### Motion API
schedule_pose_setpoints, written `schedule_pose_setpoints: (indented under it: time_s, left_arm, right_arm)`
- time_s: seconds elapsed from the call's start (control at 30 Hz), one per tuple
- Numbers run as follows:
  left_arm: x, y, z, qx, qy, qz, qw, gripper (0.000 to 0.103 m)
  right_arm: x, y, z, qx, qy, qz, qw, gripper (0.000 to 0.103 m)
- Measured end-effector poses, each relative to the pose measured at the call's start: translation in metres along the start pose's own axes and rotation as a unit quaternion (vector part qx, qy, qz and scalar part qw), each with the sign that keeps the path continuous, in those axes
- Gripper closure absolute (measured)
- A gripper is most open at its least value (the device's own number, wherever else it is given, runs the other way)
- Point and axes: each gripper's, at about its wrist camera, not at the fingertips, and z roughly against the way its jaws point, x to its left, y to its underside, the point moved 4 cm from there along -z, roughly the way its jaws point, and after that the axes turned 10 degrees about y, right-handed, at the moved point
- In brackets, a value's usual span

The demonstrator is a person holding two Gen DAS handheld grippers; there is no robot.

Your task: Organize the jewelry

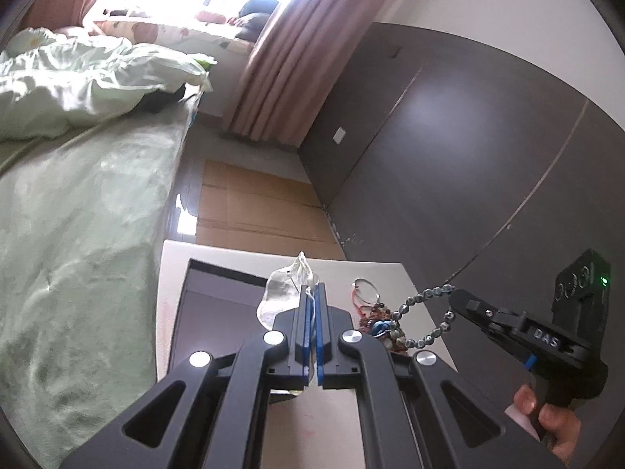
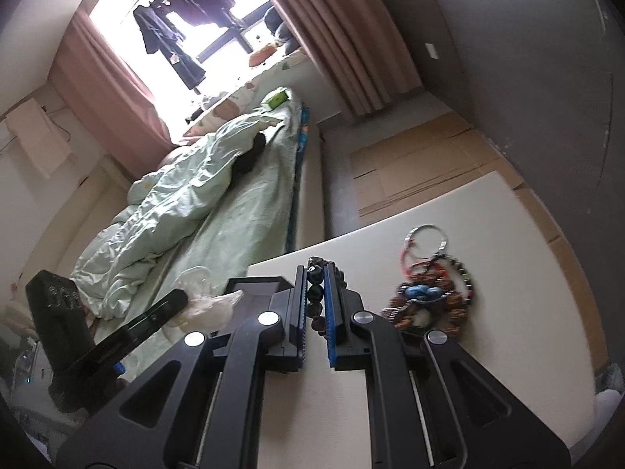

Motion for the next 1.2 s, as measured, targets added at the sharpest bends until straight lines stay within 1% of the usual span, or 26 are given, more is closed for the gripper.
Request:
schedule_pose_setpoints:
  time_s: [0.1, 0.17, 0.2, 0.23, 0.27, 0.3, 0.33, 0.37, 0.5, 0.63, 0.8, 0.9, 0.97, 1.0, 1.03, 1.07, 1.1, 1.17, 1.2]
  left_arm:
    - [0.010, 0.000, -0.005, 0.004, -0.004, 0.016, 0.9999, 0.102]
    - [0.017, 0.001, -0.012, 0.011, -0.016, 0.024, 0.9995, 0.102]
    - [0.021, 0.002, -0.017, 0.019, -0.017, 0.032, 0.9992, 0.096]
    - [0.024, 0.002, -0.019, 0.025, -0.016, 0.038, 0.9988, 0.077]
    - [0.027, 0.003, -0.020, 0.027, -0.015, 0.049, 0.9983, 0.062]
    - [0.029, 0.001, -0.016, 0.016, -0.017, 0.056, 0.9982, 0.033]
    - [0.030, -0.002, -0.012, 0.001, -0.018, 0.058, 0.9982, 0.026]
    - [0.029, -0.006, -0.003, -0.019, -0.020, 0.056, 0.9981, 0.026]
    - [0.036, -0.014, 0.014, -0.039, -0.039, 0.060, 0.9967, 0.026]
    - [0.049, -0.016, 0.029, -0.045, -0.059, 0.073, 0.9946, 0.026]
    - [0.052, -0.018, 0.042, -0.051, -0.066, 0.073, 0.9938, 0.026]
    - [0.055, -0.019, 0.044, -0.051, -0.065, 0.077, 0.9936, 0.026]
    - [0.055, -0.019, 0.046, -0.051, -0.065, 0.078, 0.9935, 0.026]
    - [0.055, -0.019, 0.046, -0.051, -0.064, 0.078, 0.9936, 0.026]
    - [0.055, -0.019, 0.047, -0.051, -0.064, 0.077, 0.9937, 0.026]
    - [0.055, -0.019, 0.046, -0.050, -0.065, 0.077, 0.9937, 0.026]
    - [0.056, -0.019, 0.046, -0.049, -0.065, 0.076, 0.9937, 0.026]
    - [0.056, -0.019, 0.047, -0.049, -0.065, 0.076, 0.9938, 0.026]
    - [0.056, -0.020, 0.047, -0.049, -0.065, 0.076, 0.9938, 0.026]
  right_arm:
    - [0.011, 0.003, -0.005, 0.002, -0.009, 0.004, 1.000, 0.094]
    - [0.020, 0.006, -0.009, 0.005, -0.016, 0.006, 1.000, 0.094]
    - [0.023, 0.006, -0.011, 0.006, -0.018, 0.007, 1.000, 0.094]
    - [0.027, 0.008, -0.014, 0.008, -0.023, 0.007, 1.000, 0.094]
    - [0.028, 0.008, -0.016, 0.009, -0.025, 0.007, 1.000, 0.094]
    - [0.031, 0.008, -0.018, 0.010, -0.028, 0.006, 1.000, 0.094]
    - [0.035, 0.010, -0.020, 0.012, -0.033, 0.005, 0.999, 0.094]
    - [0.037, 0.011, -0.023, 0.014, -0.036, 0.004, 0.999, 0.094]
    - [0.049, 0.016, -0.034, 0.025, -0.047, 0.005, 0.999, 0.094]
    - [0.062, 0.023, -0.043, 0.036, -0.068, 0.001, 0.997, 0.094]
    - [0.075, 0.033, -0.056, 0.053, -0.092, -0.005, 0.994, 0.094]
    - [0.086, 0.038, -0.063, 0.060, -0.119, -0.012, 0.991, 0.094]
    - [0.093, 0.040, -0.070, 0.067, -0.146, -0.026, 0.987, 0.094]
    - [0.095, 0.042, -0.075, 0.073, -0.145, -0.028, 0.986, 0.094]
    - [0.097, 0.044, -0.081, 0.080, -0.127, -0.021, 0.988, 0.093]
    - [0.097, 0.046, -0.088, 0.089, -0.102, -0.010, 0.991, 0.093]
    - [0.096, 0.050, -0.095, 0.108, -0.075, 0.000, 0.991, 0.092]
    - [0.092, 0.052, -0.098, 0.119, -0.071, -0.006, 0.990, 0.092]
    - [0.089, 0.051, -0.095, 0.115, -0.067, -0.007, 0.991, 0.092]
